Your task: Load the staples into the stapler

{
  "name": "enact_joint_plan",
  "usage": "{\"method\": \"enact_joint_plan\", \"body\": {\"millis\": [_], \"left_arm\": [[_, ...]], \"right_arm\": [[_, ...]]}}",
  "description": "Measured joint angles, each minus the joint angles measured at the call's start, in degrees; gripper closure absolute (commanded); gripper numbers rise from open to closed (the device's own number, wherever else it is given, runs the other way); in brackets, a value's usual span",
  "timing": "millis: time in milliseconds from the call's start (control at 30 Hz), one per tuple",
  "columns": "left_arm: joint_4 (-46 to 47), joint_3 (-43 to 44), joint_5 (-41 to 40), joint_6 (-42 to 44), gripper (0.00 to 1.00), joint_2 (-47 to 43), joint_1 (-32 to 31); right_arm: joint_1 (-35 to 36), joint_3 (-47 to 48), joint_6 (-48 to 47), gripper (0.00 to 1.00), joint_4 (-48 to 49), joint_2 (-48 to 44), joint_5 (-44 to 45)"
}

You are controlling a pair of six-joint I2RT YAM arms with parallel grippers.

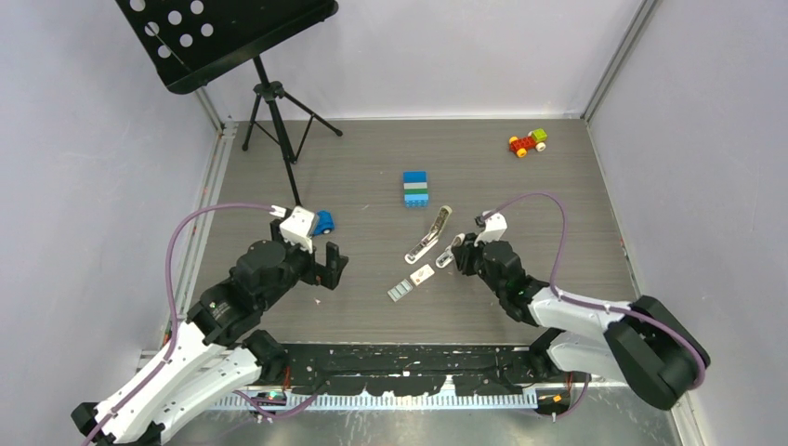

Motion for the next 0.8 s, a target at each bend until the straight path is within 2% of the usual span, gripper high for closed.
{"method": "enact_joint_plan", "body": {"millis": [200,400,633,800], "left_arm": [[-1.9,0.3,0.3,4.3,0.0,-1.3,0.0],[-1.7,-0.5,0.9,5.8,0.0,-1.3,0.0],[-1.7,-0.6,1.2,5.9,0.0,-0.4,0.0],[-1.7,-0.7,1.6,6.0,0.0,-0.3,0.0]], "right_arm": [[-1.1,0.0,0.1,1.0,8.5,9.2,-0.3],[-2.7,0.4,1.3,1.0,14.7,15.5,-4.9],[-2.8,1.2,2.8,1.0,16.8,17.7,-14.6],[-2.8,1.2,3.5,1.0,16.7,17.7,-18.2]]}}
